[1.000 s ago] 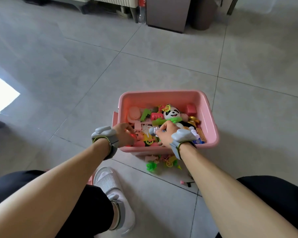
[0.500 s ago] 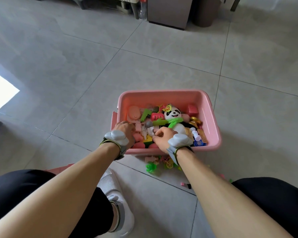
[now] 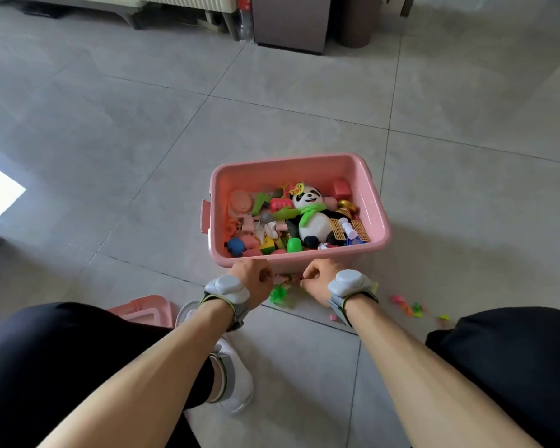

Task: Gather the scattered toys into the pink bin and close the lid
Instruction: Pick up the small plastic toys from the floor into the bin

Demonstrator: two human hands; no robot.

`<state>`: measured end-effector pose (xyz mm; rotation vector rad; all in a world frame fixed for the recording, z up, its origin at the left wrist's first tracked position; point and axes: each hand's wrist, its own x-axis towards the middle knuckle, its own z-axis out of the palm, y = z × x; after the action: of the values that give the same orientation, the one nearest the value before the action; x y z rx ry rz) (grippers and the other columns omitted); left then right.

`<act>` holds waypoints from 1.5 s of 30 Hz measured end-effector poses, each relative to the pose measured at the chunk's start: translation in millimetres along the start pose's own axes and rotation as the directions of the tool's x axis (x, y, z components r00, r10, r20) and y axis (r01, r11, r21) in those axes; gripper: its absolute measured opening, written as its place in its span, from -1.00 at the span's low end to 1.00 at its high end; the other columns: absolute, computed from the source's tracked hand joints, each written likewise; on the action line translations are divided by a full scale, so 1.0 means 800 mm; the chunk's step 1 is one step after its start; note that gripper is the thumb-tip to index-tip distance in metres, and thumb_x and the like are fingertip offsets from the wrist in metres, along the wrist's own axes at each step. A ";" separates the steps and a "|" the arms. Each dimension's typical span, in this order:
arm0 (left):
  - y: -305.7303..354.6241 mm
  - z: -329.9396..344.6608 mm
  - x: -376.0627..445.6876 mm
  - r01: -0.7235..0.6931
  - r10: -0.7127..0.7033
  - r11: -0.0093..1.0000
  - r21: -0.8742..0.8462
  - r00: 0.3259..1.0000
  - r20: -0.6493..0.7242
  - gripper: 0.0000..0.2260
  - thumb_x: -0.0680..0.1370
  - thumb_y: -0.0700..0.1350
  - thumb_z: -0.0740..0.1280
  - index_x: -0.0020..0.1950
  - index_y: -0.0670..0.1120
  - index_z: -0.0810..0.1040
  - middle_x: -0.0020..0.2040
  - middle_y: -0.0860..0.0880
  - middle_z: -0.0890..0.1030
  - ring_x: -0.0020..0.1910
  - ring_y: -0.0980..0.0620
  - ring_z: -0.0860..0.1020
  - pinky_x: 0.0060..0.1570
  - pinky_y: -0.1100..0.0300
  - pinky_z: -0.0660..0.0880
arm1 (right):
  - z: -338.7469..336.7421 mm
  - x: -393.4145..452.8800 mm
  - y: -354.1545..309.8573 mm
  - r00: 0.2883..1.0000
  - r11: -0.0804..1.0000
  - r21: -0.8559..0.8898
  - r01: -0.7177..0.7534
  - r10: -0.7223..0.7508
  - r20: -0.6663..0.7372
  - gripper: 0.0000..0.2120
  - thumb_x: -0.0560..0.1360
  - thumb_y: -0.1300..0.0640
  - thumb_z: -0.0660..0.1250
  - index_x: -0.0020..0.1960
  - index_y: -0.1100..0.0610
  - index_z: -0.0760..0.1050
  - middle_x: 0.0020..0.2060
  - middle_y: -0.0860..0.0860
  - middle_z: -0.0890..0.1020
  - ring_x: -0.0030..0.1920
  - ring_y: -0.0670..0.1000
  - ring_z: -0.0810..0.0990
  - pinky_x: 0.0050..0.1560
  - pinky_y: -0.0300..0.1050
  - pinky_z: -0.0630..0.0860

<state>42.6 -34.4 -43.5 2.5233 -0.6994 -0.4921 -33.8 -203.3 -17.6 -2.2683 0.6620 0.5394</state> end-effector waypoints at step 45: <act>0.001 0.252 0.038 0.505 -0.549 0.834 0.222 0.721 0.423 -0.60 0.44 0.04 0.34 0.25 0.16 0.35 0.17 -0.05 0.39 -0.18 -0.11 0.53 -0.20 0.14 0.43 | 0.100 0.065 0.220 0.925 0.926 -0.057 -0.372 0.375 0.061 -0.49 0.47 0.18 0.32 0.40 0.05 0.32 0.32 0.14 0.32 0.24 0.20 0.49 0.15 -0.03 0.50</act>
<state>-23.9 -120.9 -215.9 2.6942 -0.1201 -1.3427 -112.6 -271.0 -188.8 -2.1593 1.0664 0.8198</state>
